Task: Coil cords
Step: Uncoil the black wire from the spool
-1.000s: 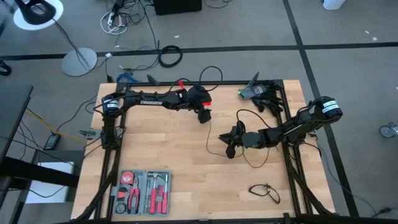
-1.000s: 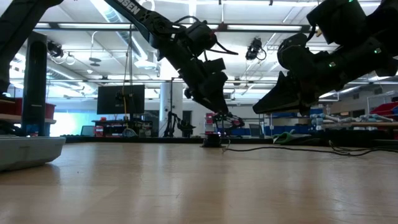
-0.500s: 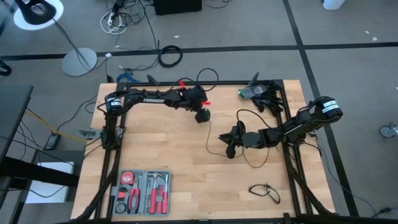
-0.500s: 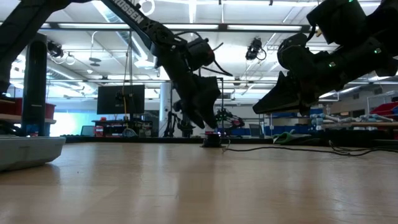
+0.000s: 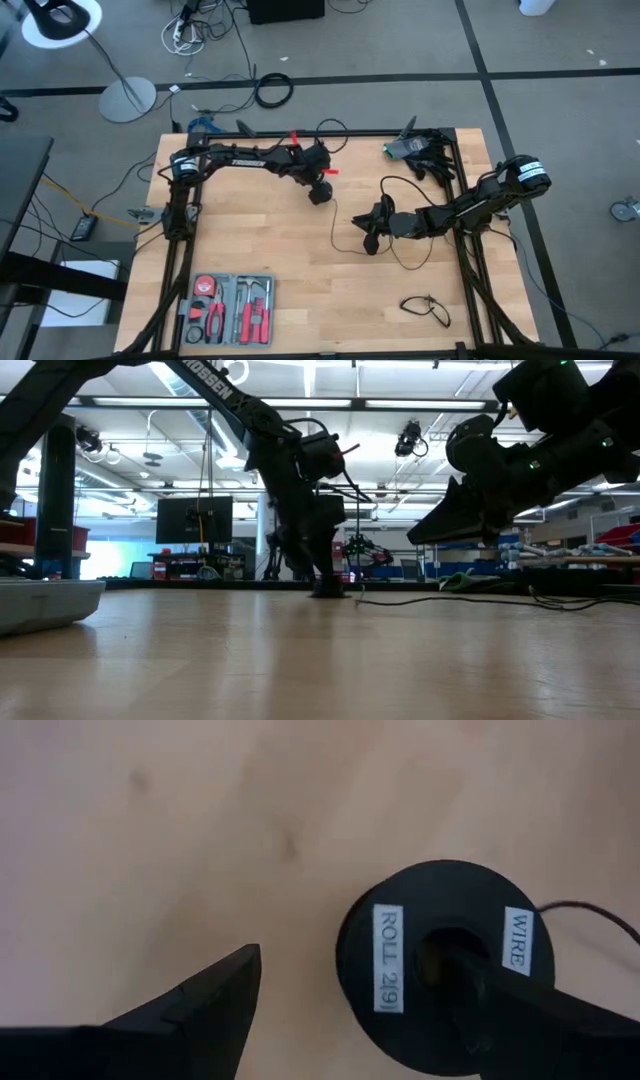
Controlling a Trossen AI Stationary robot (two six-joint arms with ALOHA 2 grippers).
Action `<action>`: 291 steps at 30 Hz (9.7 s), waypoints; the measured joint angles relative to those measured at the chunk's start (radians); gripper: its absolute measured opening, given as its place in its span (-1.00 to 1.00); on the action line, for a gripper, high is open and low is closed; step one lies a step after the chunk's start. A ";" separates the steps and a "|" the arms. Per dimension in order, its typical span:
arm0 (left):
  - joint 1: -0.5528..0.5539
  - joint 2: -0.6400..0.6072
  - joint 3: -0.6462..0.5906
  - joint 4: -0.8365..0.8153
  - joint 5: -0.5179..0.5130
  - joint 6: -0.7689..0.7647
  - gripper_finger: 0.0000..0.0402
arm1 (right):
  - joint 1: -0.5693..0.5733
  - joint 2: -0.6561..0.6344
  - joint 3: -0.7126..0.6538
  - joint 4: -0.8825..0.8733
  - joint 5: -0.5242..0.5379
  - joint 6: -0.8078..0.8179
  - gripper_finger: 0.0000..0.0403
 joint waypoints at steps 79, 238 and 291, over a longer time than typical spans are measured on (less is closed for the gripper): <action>-0.174 -0.033 -0.061 -0.053 -0.030 -0.112 0.54 | -0.055 0.373 0.360 -0.298 -0.062 -0.046 -0.92; -0.040 -0.034 0.026 -0.351 0.001 -0.168 0.54 | 0.374 -0.072 0.447 -1.749 -0.533 0.635 -0.98; -0.052 -0.034 0.026 -0.351 -0.006 -0.144 0.54 | 0.009 0.196 0.455 -0.905 -0.377 -0.100 -0.99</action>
